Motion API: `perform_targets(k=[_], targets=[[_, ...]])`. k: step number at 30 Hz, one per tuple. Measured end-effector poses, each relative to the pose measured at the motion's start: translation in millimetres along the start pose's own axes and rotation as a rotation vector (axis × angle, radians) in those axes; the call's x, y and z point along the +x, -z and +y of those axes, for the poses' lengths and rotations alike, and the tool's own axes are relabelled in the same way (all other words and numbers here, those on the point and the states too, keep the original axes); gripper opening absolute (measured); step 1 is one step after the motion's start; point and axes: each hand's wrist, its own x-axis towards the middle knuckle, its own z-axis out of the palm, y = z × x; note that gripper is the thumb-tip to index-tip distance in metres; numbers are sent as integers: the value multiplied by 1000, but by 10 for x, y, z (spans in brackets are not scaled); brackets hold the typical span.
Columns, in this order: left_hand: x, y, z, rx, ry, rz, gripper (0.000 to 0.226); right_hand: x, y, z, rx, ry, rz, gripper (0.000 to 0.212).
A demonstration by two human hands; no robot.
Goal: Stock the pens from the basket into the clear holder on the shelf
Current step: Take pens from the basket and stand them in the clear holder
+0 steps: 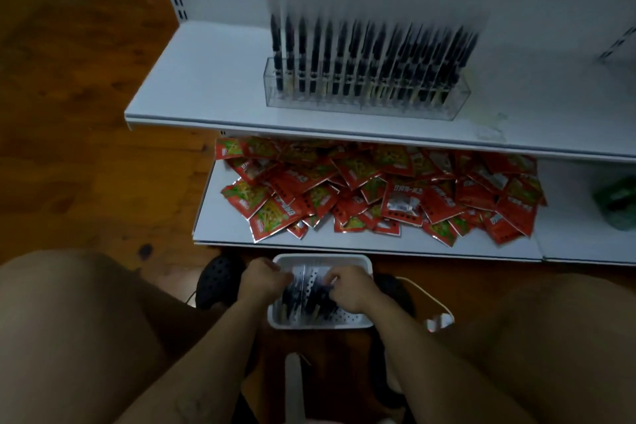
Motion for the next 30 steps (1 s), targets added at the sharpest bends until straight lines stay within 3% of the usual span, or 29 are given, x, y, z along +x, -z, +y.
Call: perform_targets(k=[7, 11, 15, 17, 21, 23, 26, 30], targets=[[472, -110, 70, -157, 41, -32, 19, 537, -313, 193, -20, -100, -121, 34], [655, -276, -71, -188, 122, -35, 15, 858, -639, 179, -36, -117, -208, 25], [767, -376, -342, -201, 219, -84, 13, 1137, -953, 245, -48, -133, -301, 66], [827, -398, -496, -208, 263, -102, 14, 1243, -1050, 270, -48, -194, -359, 70], [936, -347, -611, -209, 273, -94, 16, 1441, -1183, 306, -89, -229, -402, 61], [958, -294, -560, -203, 266, -97, 16, 1511, -1199, 271, -76, -264, -401, 44], [961, -246, -451, -182, 222, -84, 16, 1463, -1063, 140, 97, -329, -268, 14], [831, -165, -251, -96, 128, -97, 14, 1281, -752, 31, 104, -342, -64, 26]])
